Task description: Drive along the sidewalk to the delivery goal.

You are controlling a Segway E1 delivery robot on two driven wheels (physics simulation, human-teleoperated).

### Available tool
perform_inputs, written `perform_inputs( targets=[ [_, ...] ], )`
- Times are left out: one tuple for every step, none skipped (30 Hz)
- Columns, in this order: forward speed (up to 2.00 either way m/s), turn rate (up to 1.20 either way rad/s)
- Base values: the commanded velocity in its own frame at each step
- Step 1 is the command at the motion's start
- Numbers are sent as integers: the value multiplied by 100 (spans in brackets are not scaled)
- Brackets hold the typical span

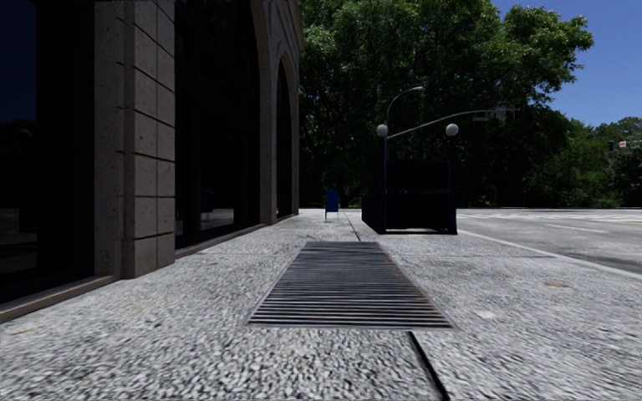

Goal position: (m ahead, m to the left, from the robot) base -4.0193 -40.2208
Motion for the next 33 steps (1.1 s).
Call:
perform_inputs(
  targets=[
    [200, 0],
    [200, 0],
    [200, 0],
    [200, 0],
    [200, 0],
    [200, 0],
    [200, 0],
    [200, 0],
    [200, 0],
    [200, 0],
    [200, 0],
    [200, 0],
    [200, 0],
    [200, 0],
    [200, 0],
    [200, 0],
    [200, 0],
    [200, 0],
    [200, 0],
    [200, 0],
    [200, 0],
    [200, 0],
    [200, 0],
    [200, 0],
    [200, 0],
    [200, 0],
    [200, 0],
    [200, 0],
    [200, 0],
    [200, 0],
    [200, 0],
    [200, 0],
    [200, 0]
  ],
)
